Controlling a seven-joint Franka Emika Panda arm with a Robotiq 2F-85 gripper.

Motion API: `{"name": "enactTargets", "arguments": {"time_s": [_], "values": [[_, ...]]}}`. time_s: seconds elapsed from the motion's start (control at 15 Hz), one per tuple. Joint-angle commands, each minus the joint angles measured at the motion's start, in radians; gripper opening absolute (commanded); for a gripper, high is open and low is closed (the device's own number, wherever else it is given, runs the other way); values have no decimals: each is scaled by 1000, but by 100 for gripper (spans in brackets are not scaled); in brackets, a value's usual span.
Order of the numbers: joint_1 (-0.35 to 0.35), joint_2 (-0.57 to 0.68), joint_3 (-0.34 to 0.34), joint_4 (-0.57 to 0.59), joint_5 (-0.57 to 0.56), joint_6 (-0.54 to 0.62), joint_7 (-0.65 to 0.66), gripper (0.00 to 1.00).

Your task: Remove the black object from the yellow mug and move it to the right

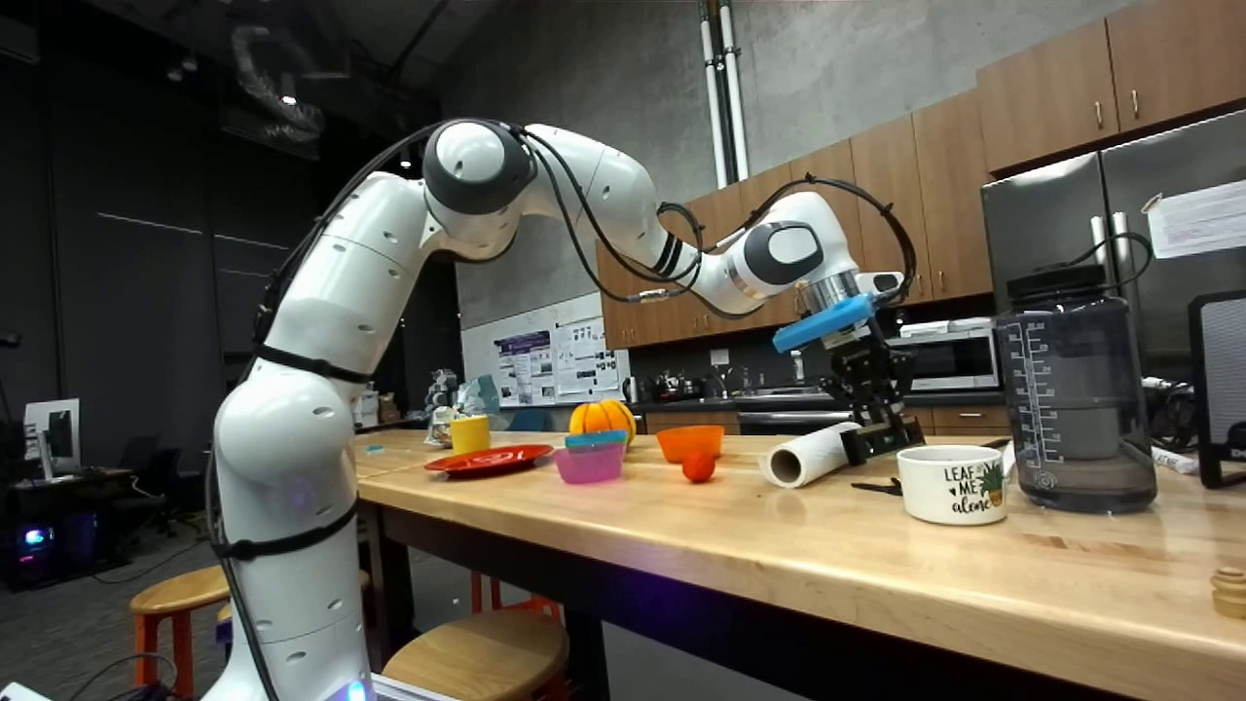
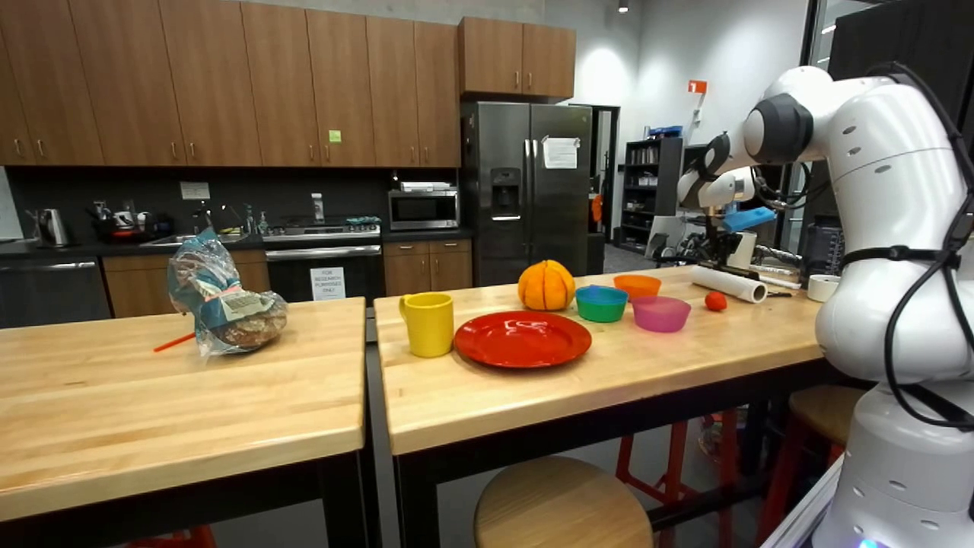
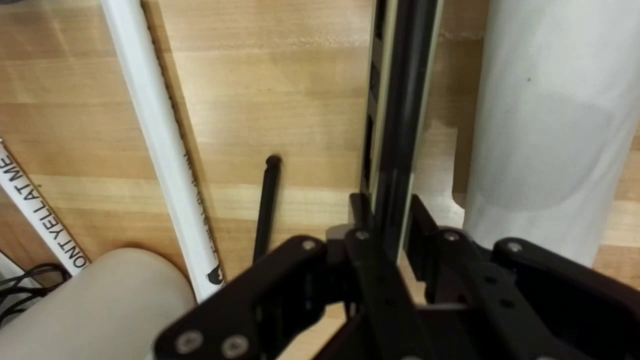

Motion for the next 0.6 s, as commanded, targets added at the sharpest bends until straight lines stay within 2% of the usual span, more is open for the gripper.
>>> {"name": "enactTargets", "arguments": {"time_s": [0.0,0.53], "values": [[-33,34,25,68,14,-13,19,5],[-46,61,37,71,38,2,57,5]]}}
